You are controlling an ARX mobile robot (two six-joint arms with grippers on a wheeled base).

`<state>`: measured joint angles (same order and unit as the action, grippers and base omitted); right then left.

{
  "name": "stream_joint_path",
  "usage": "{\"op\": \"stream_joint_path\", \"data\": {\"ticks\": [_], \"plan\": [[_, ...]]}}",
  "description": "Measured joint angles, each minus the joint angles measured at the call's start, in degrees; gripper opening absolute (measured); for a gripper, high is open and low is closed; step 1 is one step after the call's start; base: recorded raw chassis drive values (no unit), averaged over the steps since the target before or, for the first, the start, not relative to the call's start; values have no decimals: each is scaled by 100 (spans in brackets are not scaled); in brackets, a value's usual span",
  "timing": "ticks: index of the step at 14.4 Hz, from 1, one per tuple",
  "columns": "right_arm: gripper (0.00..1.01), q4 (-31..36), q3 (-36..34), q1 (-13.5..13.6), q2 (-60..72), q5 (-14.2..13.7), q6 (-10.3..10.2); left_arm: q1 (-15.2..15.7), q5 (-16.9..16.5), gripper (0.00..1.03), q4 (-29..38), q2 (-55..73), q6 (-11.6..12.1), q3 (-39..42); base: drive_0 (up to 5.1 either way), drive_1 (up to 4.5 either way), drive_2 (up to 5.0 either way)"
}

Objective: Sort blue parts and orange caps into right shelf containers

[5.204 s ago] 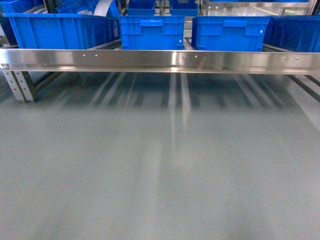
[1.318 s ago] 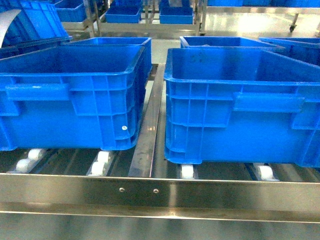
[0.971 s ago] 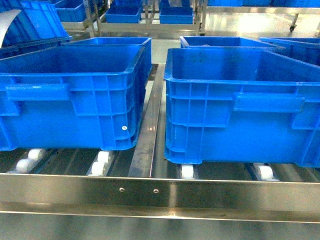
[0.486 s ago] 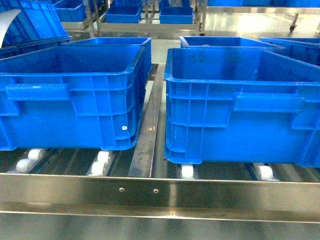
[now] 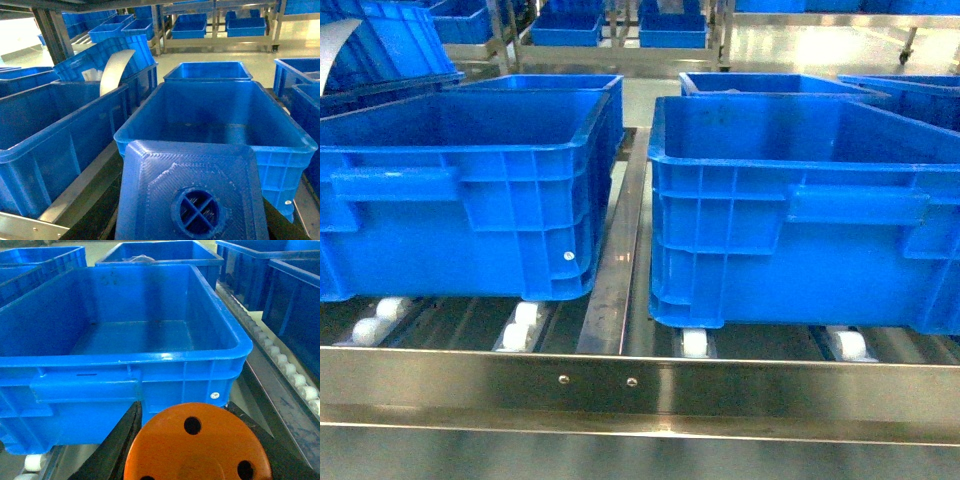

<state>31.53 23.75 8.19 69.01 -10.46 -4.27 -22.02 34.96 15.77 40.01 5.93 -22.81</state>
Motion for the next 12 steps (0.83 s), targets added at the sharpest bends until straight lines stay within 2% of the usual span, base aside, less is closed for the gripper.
{"op": "stream_joint_path", "data": {"ticks": [3,4,5,6,8,10,12], "plan": [[42,-2,2,-7,0,52,44,0,0,44,0,0,0,0,0,0,0],[42,-66,2,-114,-13,555,387,0,0,44,0,0,0,2,0,0,0],[42,-251,50,-111,-37,855,723,0,0,44,0,0,-2,2,0,0,0],[42,-295,179,-103,-48,955,844,0,0,44,0,0,0,2,0,0,0],[42,133,874,-105,372,990,811,0,0,44,-2,0,-2,0,0,0,0],[42,424,1478,-70,1034,1021,688,0,0,44,-2,0,0,2,0,0,0],[42,527,2188,13,1805,990,616,0,0,44,-2,0,0,2,0,0,0]]}}
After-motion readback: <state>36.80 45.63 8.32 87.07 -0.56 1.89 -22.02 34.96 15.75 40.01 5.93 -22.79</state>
